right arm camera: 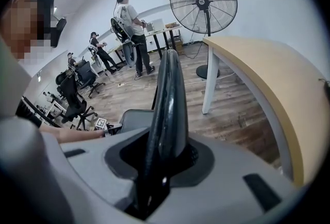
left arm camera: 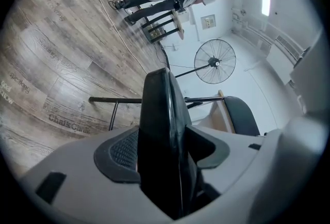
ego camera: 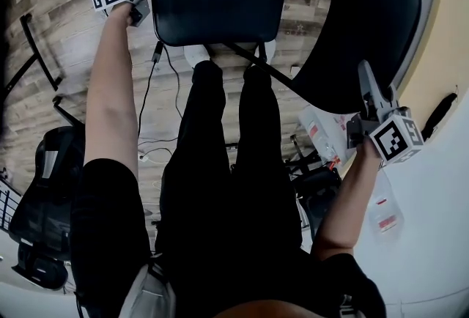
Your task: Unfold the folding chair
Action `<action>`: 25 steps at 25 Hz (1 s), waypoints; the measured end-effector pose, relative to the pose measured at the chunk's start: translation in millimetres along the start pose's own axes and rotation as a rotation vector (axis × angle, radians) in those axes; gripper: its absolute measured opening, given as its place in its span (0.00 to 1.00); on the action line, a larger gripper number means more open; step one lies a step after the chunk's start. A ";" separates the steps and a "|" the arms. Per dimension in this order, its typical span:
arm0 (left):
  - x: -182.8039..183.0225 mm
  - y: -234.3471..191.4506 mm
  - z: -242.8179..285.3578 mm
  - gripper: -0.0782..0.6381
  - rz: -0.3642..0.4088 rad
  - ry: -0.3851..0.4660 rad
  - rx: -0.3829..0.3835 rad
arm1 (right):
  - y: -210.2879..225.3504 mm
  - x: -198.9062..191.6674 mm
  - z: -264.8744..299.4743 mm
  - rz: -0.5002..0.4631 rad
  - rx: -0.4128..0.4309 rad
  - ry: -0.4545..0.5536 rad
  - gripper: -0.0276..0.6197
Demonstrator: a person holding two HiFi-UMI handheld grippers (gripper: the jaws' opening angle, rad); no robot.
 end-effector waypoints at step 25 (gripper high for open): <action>2.6 27.9 -66.7 0.57 0.144 -0.035 0.263 | 1.1 24.6 -31.8 -0.134 -0.163 0.010 0.43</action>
Point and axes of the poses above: the fingertips, and each gripper's own axes: z forward along the fingers, y to its right, x out of its top, the point moved 2 cm from there along -z, backward along the fingers, and after that the axes turned 12 degrees about z, right-handed, at the moved point
